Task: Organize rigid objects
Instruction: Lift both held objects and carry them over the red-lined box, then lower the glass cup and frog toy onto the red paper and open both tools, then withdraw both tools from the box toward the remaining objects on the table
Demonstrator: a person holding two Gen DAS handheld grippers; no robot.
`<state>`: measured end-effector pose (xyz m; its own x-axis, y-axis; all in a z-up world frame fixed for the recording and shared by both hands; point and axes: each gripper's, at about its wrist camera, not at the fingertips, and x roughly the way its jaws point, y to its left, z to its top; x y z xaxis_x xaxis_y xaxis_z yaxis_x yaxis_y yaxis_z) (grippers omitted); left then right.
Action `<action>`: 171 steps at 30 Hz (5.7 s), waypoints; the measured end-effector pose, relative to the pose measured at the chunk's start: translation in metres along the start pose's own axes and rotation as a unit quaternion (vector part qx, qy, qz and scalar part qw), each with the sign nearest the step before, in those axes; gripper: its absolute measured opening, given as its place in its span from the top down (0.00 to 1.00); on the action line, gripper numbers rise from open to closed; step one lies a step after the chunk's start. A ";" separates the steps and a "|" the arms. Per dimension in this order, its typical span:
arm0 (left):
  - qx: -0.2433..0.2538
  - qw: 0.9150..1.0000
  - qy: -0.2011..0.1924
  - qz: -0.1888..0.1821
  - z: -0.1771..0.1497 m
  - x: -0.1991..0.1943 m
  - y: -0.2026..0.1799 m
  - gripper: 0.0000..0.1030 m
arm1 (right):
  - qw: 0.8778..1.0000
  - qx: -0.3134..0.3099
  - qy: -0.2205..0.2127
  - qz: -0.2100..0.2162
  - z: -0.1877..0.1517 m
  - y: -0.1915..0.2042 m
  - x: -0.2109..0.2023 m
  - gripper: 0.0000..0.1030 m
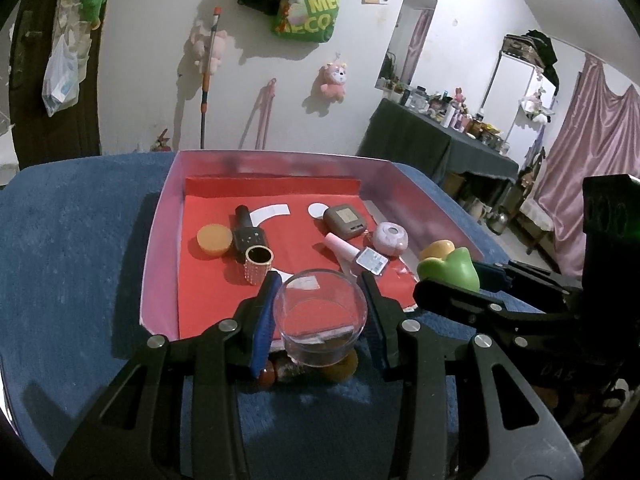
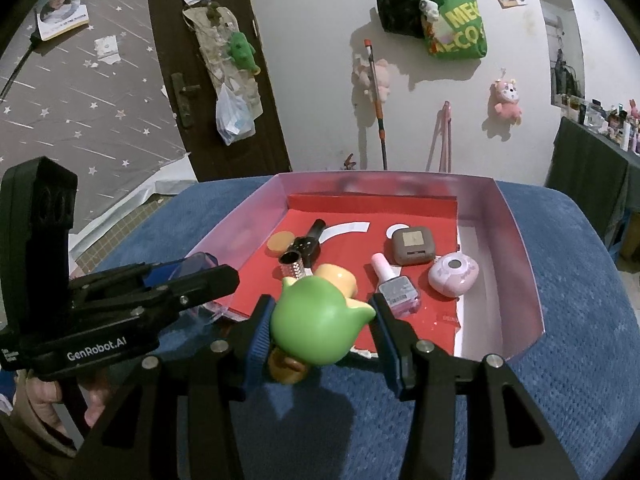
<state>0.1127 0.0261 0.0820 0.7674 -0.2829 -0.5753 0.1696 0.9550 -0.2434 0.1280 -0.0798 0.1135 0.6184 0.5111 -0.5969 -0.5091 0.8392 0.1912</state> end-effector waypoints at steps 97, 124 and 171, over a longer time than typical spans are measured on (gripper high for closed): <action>-0.059 0.992 0.107 0.017 0.018 0.114 0.039 0.46 | 0.992 0.054 0.103 -0.058 0.013 -0.058 0.106 0.46; -0.037 0.997 0.064 0.036 0.012 0.059 0.015 0.25 | 0.998 0.036 0.036 -0.042 0.009 -0.030 0.038 0.02; -0.043 0.994 0.072 0.070 -0.054 0.006 0.015 0.05 | 0.999 0.019 0.042 -0.029 -0.053 0.006 0.000 0.13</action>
<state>0.0871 0.0342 0.0327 0.6830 -0.1636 -0.7119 0.0096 0.9765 -0.2152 0.0932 -0.0848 0.0734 0.5931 0.4457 -0.6705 -0.4499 0.8741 0.1831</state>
